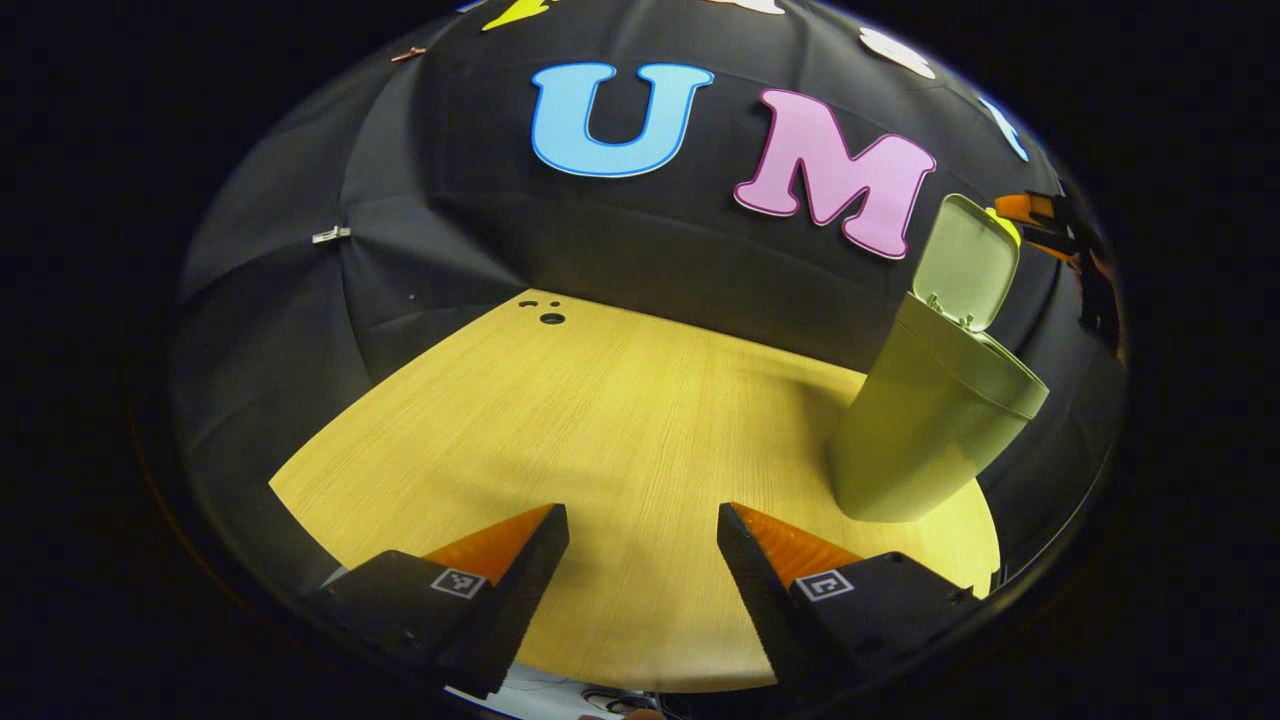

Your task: Press the lid of the desktop garbage bin to open it, pick up the crumpled paper on the desktop and throw it into the bin, then pick up the pop can on the desktop and drop it into the bin, and finally close the garbage bin lid.

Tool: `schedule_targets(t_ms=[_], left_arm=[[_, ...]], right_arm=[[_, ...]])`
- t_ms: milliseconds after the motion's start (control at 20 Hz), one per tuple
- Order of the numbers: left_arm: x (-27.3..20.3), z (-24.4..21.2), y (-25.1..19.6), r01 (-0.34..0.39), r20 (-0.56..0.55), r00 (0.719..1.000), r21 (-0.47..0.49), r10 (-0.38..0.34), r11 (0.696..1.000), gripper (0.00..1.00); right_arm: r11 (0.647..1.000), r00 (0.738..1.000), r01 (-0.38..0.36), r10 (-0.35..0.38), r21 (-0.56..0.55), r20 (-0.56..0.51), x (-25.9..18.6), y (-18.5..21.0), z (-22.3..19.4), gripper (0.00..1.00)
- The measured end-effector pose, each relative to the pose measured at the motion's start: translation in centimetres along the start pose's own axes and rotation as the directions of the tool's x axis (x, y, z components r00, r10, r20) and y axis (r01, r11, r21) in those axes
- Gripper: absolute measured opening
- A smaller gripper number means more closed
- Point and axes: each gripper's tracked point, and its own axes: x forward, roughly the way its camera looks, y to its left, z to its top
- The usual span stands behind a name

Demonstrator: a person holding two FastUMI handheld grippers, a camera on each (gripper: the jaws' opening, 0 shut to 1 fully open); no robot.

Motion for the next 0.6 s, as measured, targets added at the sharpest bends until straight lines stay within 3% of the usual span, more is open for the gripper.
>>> schedule_targets(t_ms=[300,600], left_arm=[[-0.4,-0.8,1.9,-0.051,-0.010,0.999,-0.060,0.050,0.997,0.96],[-0.5,-0.2,4.1,-0.099,-0.002,0.995,-0.106,0.099,0.989,0.96]], right_arm=[[1.000,1.000,0.019,-0.019,-0.006,0.016,4.2,0.1,3.6,0.94],[0.999,0.998,0.026,-0.027,-0.020,-0.054,8.0,0.3,2.3,0.94]])
